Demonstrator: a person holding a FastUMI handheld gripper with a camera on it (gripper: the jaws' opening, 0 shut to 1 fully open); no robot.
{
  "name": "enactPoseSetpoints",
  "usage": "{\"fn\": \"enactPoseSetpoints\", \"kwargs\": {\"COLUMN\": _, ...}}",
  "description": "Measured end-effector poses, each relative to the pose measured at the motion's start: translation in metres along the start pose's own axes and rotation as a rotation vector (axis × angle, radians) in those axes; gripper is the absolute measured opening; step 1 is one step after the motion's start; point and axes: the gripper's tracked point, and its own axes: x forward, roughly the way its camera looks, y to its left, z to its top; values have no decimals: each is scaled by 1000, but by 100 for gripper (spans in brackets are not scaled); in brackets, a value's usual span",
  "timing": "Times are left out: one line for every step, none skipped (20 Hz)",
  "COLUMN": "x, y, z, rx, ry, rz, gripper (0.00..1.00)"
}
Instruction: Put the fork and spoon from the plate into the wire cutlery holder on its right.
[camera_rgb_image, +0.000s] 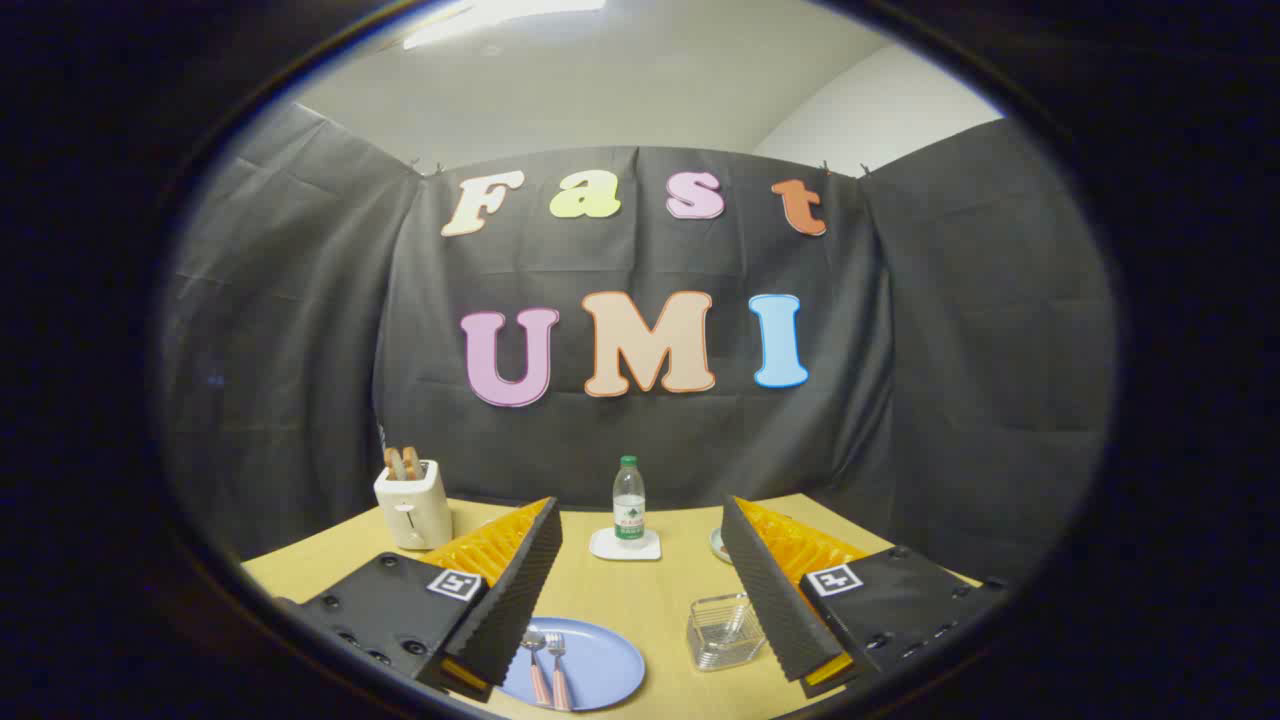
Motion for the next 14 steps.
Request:
{"fn": "enactPoseSetpoints", "kwargs": {"x": -2, "y": 2, "z": 0, "rx": 0, "ry": 1, "rz": -4, "gripper": 100}}
{"fn": "enactPoseSetpoints", "kwargs": {"x": -3, "y": 4, "z": 1, "rx": 0, "ry": 2, "rz": -7, "gripper": 100}}
{"fn": "enactPoseSetpoints", "kwargs": {"x": -4, "y": 6, "z": -1, "rx": -1, "ry": 6, "rz": -10, "gripper": 100}}
{"fn": "enactPoseSetpoints", "kwargs": {"x": -4, "y": 8, "z": -2, "rx": -3, "ry": 13, "rz": -13, "gripper": 100}}
{"fn": "enactPoseSetpoints", "kwargs": {"x": -5, "y": 9, "z": -5, "rx": -4, "ry": 19, "rz": -15, "gripper": 100}}
{"fn": "enactPoseSetpoints", "kwargs": {"x": -7, "y": 11, "z": -5, "rx": -3, "ry": 23, "rz": -17, "gripper": 100}}
{"fn": "enactPoseSetpoints", "kwargs": {"x": -7, "y": 12, "z": -7, "rx": 0, "ry": 27, "rz": -19, "gripper": 100}}
{"fn": "enactPoseSetpoints", "kwargs": {"x": -7, "y": 12, "z": -8, "rx": 3, "ry": 32, "rz": -21, "gripper": 100}}
{"fn": "enactPoseSetpoints", "kwargs": {"x": -8, "y": 13, "z": -11, "rx": 6, "ry": 38, "rz": -23, "gripper": 100}}
{"fn": "enactPoseSetpoints", "kwargs": {"x": -8, "y": 14, "z": -13, "rx": 7, "ry": 45, "rz": -24, "gripper": 100}}
{"fn": "enactPoseSetpoints", "kwargs": {"x": -8, "y": 15, "z": -16, "rx": 9, "ry": 51, "rz": -23, "gripper": 100}}
{"fn": "enactPoseSetpoints", "kwargs": {"x": -8, "y": 17, "z": -18, "rx": 12, "ry": 55, "rz": -21, "gripper": 100}}
{"fn": "enactPoseSetpoints", "kwargs": {"x": -8, "y": 20, "z": -20, "rx": 18, "ry": 61, "rz": -19, "gripper": 100}}
{"fn": "enactPoseSetpoints", "kwargs": {"x": -8, "y": 22, "z": -23, "rx": 22, "ry": 66, "rz": -16, "gripper": 100}}
